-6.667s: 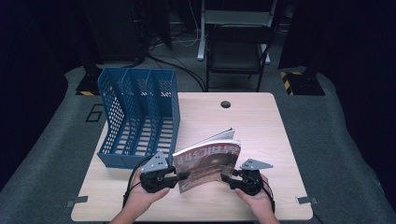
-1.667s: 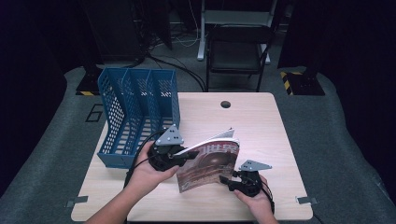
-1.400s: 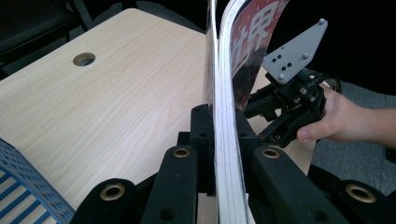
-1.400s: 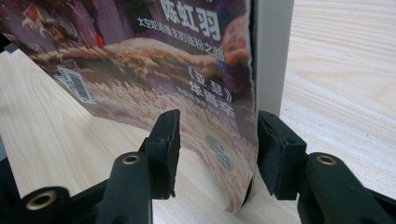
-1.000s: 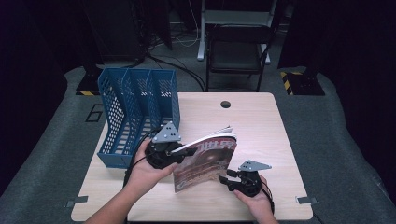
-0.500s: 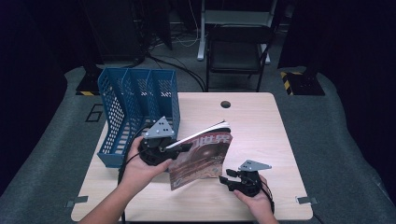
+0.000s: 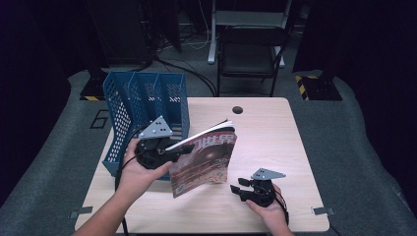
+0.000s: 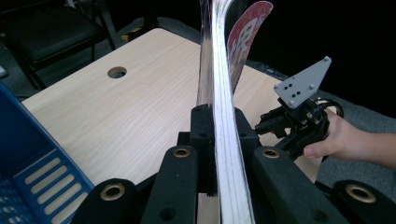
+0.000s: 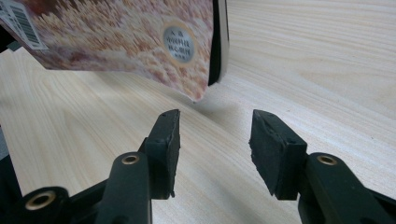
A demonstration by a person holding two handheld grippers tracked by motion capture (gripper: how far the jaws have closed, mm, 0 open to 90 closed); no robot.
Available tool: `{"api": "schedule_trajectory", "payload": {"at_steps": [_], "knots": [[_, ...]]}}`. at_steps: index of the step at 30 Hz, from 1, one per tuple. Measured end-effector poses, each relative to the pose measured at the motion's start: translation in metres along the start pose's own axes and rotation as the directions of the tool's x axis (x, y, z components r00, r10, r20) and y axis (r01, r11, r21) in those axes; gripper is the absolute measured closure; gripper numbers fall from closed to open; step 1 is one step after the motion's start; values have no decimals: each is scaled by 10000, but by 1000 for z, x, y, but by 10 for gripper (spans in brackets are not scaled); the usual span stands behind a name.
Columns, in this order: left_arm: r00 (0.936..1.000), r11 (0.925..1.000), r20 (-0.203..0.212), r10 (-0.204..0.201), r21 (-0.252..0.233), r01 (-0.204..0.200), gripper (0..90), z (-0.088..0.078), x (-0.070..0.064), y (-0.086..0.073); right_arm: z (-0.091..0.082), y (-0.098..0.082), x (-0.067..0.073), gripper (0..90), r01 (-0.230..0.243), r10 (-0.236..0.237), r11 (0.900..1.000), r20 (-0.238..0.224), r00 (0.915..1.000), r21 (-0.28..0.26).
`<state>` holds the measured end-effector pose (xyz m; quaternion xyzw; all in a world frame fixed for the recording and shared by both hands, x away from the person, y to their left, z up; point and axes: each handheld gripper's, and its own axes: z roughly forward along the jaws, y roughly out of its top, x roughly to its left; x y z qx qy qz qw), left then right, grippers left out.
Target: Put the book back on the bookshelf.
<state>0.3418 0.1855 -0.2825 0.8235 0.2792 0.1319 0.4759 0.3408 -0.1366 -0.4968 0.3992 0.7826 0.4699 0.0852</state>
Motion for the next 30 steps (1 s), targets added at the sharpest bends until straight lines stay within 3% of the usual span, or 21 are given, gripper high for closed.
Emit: {"api": "schedule_trajectory", "payload": {"at_steps": [30], "knots": [[9982, 9993, -531, -263, -286, 248, 840, -30, 15, 37, 2, -1, -2, 522, 6, -6, 10000, 33, 10000, 64]]}}
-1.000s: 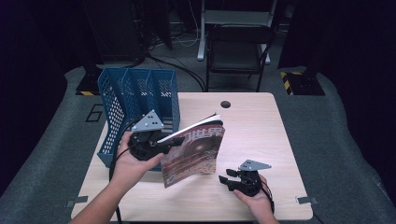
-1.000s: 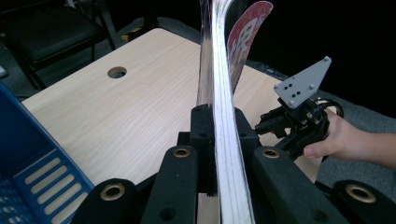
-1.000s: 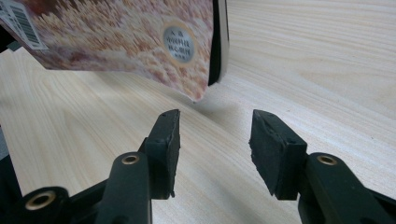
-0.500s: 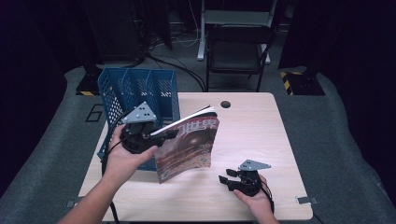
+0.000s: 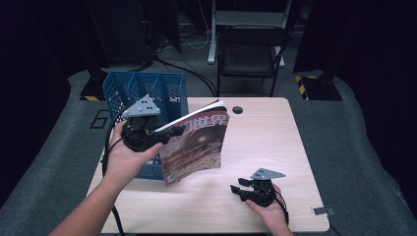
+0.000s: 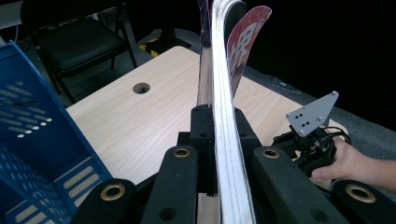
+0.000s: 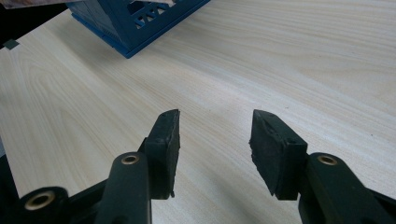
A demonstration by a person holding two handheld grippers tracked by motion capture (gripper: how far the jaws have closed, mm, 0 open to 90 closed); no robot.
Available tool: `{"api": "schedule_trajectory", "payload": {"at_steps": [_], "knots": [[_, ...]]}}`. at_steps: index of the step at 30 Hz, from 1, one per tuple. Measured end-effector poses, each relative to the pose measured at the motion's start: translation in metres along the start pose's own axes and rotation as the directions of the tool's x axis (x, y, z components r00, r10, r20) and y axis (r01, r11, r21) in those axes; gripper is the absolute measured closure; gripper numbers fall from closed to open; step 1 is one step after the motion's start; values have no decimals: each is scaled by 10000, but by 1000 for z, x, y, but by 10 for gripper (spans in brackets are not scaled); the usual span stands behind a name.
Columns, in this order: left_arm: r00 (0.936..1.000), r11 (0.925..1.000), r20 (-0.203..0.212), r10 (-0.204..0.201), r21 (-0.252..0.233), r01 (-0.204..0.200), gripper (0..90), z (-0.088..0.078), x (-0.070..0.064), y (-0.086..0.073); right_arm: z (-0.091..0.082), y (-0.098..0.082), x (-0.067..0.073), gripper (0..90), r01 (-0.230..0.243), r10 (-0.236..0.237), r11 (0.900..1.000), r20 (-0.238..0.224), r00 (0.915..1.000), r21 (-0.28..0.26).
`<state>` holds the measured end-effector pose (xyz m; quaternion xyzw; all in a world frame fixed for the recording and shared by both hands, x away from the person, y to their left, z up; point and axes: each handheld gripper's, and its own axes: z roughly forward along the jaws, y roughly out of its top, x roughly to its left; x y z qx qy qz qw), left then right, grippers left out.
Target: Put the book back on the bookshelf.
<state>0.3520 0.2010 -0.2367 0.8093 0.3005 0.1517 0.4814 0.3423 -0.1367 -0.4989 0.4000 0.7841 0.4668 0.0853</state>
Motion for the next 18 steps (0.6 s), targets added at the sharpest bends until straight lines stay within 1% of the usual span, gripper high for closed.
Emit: {"api": "schedule_trajectory", "payload": {"at_steps": [3, 9, 14, 18], "knots": [[10000, 10000, -52, -11, -80, 10, 839, -2, 2, 2, 0, 0, 0, 522, -2, 2, 10000, -7, 10000, 8], [9999, 9999, -27, -143, -43, 143, 840, -4, 5, 4, 1, 0, 1, 522, -54, 54, 10000, 15, 10000, -1], [9997, 9998, -169, -198, -70, 197, 840, -6, 10, 5, 0, 0, 1, 522, -54, 54, 10000, -28, 10000, 48], [9988, 9991, -273, -397, -189, 392, 840, -12, 14, 6, 0, 0, 1, 522, -51, 52, 10000, -34, 10000, 45]]}}
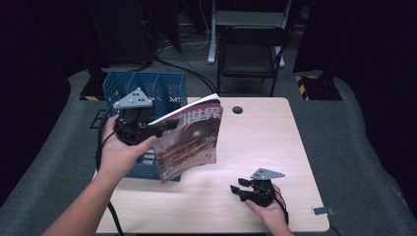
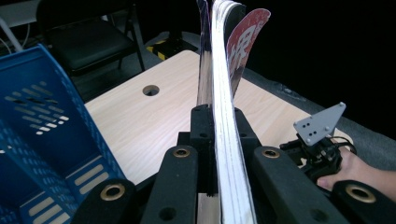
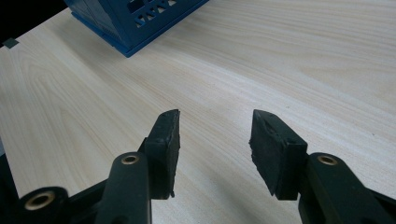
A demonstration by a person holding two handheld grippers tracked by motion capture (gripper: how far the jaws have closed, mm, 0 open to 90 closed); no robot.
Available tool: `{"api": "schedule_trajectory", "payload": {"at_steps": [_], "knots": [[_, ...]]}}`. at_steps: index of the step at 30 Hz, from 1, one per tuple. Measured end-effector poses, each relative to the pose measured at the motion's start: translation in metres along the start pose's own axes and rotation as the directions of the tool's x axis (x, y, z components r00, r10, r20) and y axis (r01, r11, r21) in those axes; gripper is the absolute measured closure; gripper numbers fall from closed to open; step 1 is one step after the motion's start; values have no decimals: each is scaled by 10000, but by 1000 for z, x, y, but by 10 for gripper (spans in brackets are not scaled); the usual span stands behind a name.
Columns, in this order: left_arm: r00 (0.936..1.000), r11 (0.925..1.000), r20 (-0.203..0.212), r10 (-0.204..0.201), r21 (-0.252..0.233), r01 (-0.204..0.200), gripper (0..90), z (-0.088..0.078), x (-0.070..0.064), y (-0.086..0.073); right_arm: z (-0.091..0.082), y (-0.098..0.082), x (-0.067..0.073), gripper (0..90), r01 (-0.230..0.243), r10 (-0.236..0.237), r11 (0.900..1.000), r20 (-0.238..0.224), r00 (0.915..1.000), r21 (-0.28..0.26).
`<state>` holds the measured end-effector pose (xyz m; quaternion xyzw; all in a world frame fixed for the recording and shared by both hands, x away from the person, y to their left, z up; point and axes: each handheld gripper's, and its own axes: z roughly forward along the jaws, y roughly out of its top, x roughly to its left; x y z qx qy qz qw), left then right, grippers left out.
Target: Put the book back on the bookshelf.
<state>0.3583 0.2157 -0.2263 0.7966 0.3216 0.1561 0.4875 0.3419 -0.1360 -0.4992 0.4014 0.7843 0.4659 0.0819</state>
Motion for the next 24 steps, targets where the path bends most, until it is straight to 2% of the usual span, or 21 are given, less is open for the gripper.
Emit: {"api": "schedule_trajectory", "payload": {"at_steps": [1, 12, 18, 20, 22, 24], "knots": [[9999, 10000, -82, 79, -18, -79, 839, -2, 2, 0, 0, 0, 0, 522, 1, -1, 10000, -4, 10000, -1], [9981, 9997, -590, -147, -211, 135, 840, -23, 16, 1, 0, 0, -1, 523, 103, -103, 9999, -17, 9999, 8], [9949, 9985, -935, -381, -420, 343, 840, -34, 26, 0, 1, 1, 1, 523, 11, -11, 10000, 3, 10000, 40], [9933, 9985, -1072, -433, -385, 394, 840, -39, 29, 0, 1, 1, 0, 523, 167, -167, 9999, 33, 9999, 45], [9909, 9982, -1257, -474, -424, 424, 840, -43, 34, -1, 2, 1, 1, 523, -14, 14, 10000, -9, 10000, 69], [9885, 9980, -1416, -534, -420, 479, 839, -48, 38, -3, 2, 1, 0, 523, 131, -131, 9999, 8, 9999, 21]]}}
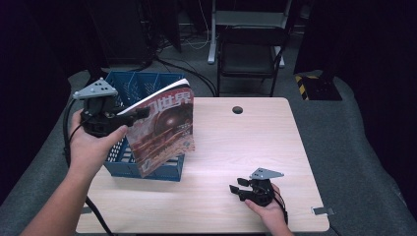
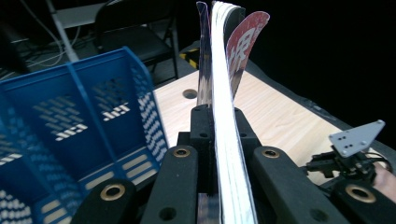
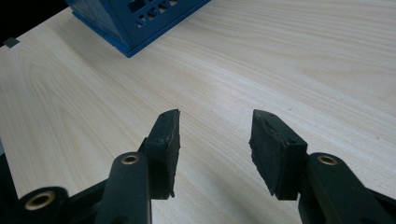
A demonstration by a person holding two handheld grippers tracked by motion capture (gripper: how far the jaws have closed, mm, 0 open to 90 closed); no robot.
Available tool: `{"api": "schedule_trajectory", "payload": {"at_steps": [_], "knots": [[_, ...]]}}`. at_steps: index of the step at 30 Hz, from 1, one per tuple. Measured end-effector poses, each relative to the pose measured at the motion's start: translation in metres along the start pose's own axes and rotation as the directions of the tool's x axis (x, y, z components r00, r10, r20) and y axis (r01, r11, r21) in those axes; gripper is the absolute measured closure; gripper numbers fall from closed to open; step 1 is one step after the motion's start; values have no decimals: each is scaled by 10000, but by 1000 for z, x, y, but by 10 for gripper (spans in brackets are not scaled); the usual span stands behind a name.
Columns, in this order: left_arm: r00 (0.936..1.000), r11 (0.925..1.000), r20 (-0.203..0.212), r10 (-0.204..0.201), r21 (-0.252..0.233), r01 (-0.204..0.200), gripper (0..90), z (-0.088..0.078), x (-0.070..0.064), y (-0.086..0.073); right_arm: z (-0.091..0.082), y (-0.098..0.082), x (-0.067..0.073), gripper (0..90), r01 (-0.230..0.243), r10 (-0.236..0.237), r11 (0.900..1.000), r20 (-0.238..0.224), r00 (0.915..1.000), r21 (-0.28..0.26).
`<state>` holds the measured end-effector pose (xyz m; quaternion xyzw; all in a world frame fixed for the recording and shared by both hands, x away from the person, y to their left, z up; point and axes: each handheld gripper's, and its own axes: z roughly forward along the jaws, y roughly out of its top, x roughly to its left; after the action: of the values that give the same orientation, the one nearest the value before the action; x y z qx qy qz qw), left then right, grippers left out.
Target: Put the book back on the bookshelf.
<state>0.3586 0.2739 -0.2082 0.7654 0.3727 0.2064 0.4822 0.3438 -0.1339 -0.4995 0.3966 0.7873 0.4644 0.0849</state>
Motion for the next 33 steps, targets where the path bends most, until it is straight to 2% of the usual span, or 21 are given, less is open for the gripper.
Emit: {"api": "schedule_trajectory", "payload": {"at_steps": [10, 18, 20, 21, 25, 31, 33], "knots": [[9971, 9993, -666, -372, -31, 371, 840, -16, 21, -9, 2, 1, 1, 523, 11, -11, 10000, -85, 10000, 64], [9908, 9975, -1154, -708, -151, 696, 840, -28, 35, -14, 4, 3, 2, 523, 91, -89, 9999, -158, 9998, 112], [9890, 9970, -1261, -773, -148, 760, 840, -30, 37, -15, 5, 2, 3, 523, -53, 53, 10000, -60, 10000, 30], [9883, 9968, -1305, -793, -154, 780, 840, -30, 39, -15, 5, 3, 1, 523, 167, -167, 9999, -44, 9999, 17], [9848, 9956, -1465, -933, -216, 911, 839, -34, 44, -17, 6, 3, 2, 523, 52, -51, 10000, -159, 9999, 59], [9736, 9924, -1927, -1227, -256, 1200, 840, -38, 51, -21, 6, 3, 2, 523, 91, -90, 9999, -118, 9999, 74], [9680, 9908, -2116, -1350, -273, 1322, 839, -38, 53, -22, 7, 3, 2, 523, 79, -78, 9999, -116, 9999, 74]]}}
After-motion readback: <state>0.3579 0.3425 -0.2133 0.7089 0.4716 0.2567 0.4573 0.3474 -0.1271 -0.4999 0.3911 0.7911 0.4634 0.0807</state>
